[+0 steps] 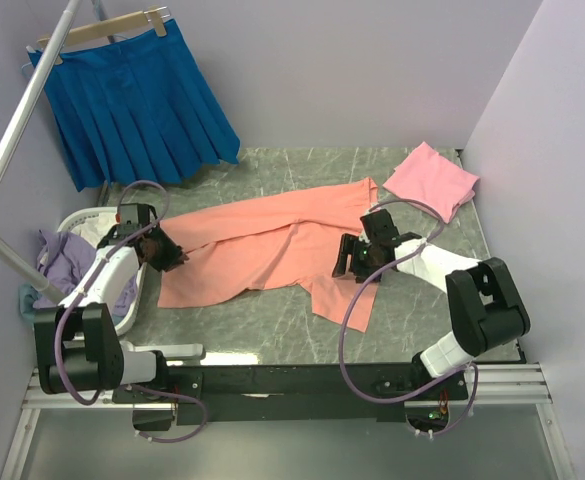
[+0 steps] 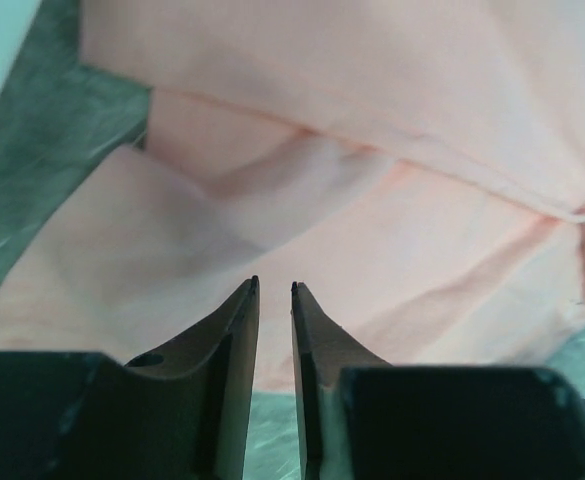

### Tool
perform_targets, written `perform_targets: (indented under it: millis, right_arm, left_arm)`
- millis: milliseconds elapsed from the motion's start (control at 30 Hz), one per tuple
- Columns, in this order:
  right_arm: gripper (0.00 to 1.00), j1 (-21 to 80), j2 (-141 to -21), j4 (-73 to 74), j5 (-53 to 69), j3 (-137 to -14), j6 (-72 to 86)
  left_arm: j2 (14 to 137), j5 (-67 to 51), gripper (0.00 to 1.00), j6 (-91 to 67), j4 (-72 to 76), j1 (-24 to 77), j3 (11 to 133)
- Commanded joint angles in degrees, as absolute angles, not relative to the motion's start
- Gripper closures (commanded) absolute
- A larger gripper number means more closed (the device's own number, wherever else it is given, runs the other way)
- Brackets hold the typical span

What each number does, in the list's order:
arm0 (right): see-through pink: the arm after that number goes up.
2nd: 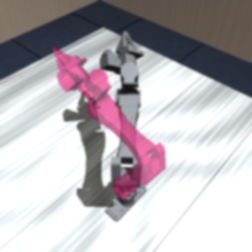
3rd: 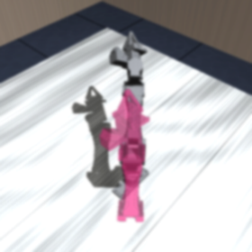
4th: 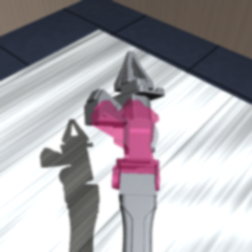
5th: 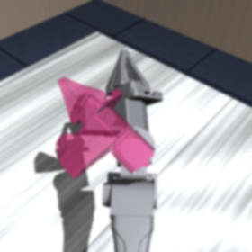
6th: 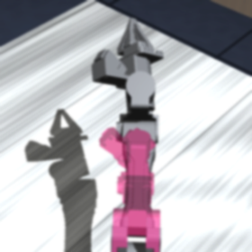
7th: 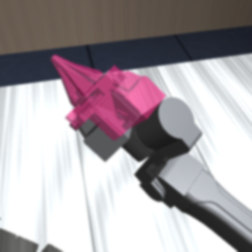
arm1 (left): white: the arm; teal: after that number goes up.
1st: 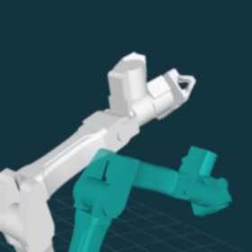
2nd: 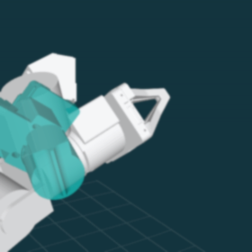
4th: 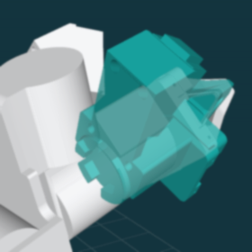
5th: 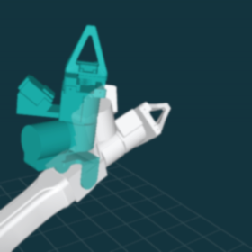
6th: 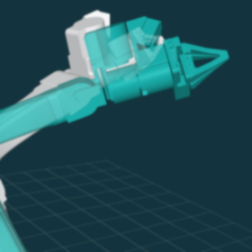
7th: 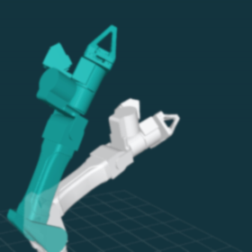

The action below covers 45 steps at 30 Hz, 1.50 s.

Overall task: Fold and stack the t-shirts
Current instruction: Fold the flattened tshirt in 1/3 of the way

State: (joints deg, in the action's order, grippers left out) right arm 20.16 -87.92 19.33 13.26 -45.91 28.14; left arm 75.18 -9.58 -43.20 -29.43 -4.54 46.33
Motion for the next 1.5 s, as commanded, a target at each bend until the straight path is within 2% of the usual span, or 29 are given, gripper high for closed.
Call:
perform_targets:
  millis: [0,167,500,733,867,1000,1100,1233,1467]
  right_arm:
    - [0.23,20.48,-87.54,14.5,14.59,-44.56,30.5]
    - [0.23,20.48,-88.59,14.5,15.38,-46.49,30.15]
    - [0.22,20.39,-92.81,16.08,14.94,-50.45,28.92]
    - [0.22,20.3,-93.78,27.75,1.87,-50.28,32.25]
    - [0.21,20.3,-90.01,30.76,-3.24,-45.37,35.94]
    - [0.19,20.39,-85.44,33.84,-6.94,-42.45,38.58]
    - [0.14,20.48,-83.94,37.26,-8.08,-43.94,40.43]
    - [0.06,19.78,-80.78,40.86,-15.36,-44.38,41.57]
    - [0.05,19.6,-79.1,41.31,-16.34,-42.81,42.01]
  left_arm:
    - [75.06,-12.3,0.75,-47.27,-17.34,-4.57,45.53]
    - [77.5,-9.94,0.75,-49.92,-10.47,-4.66,46.14]
    - [88.76,-1.95,0.86,-49.22,-9.32,-4.48,48.86]
    - [95.97,9.03,0.86,-46.5,-13.7,-4.31,55.8]
    - [100.53,14.14,0.85,-45.09,-16.26,-4.31,59.5]
    - [103.18,15.12,0.83,-42.9,-15.91,-4.31,61.34]
    - [105.99,15.03,0.83,-41.66,-15.91,-4.31,62.57]
    - [108.98,14.33,0.82,-40.43,-16.61,-4.39,64.68]
    - [109.77,12.56,0.8,-38.85,-15.29,-4.39,65.99]
